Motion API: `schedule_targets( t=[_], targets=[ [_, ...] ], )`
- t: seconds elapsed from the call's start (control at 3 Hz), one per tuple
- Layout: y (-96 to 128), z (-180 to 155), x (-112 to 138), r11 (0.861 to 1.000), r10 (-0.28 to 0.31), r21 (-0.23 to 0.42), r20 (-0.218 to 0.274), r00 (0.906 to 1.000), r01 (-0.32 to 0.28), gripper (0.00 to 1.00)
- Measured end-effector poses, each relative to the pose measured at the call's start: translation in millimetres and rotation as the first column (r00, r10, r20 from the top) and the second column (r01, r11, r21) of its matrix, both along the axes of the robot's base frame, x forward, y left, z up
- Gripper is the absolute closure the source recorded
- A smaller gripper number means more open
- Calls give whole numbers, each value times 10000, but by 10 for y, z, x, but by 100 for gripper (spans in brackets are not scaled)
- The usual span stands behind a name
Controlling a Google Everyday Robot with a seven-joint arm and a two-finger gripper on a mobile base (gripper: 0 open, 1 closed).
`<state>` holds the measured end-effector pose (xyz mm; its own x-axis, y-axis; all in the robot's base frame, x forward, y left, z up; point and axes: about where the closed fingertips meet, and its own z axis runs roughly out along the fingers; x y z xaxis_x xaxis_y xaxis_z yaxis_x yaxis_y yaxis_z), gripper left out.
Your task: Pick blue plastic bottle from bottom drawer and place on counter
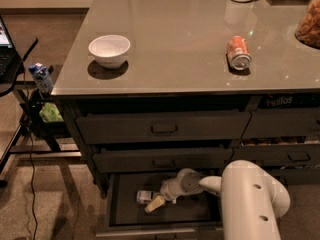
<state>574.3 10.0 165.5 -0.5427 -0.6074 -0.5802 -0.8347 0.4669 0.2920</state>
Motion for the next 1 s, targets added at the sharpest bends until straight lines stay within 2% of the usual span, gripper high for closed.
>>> schedule_targets(
  t=[0.33, 0.67, 1.0],
  targets=[
    [-30, -146, 37, 9999, 71, -92, -65, 10000, -71, 0],
    [-63, -329, -19, 9997, 80, -219, -417, 9991, -89, 2],
    [-64, -331, -19, 9997, 78, -219, -419, 9991, -87, 21]
  ],
)
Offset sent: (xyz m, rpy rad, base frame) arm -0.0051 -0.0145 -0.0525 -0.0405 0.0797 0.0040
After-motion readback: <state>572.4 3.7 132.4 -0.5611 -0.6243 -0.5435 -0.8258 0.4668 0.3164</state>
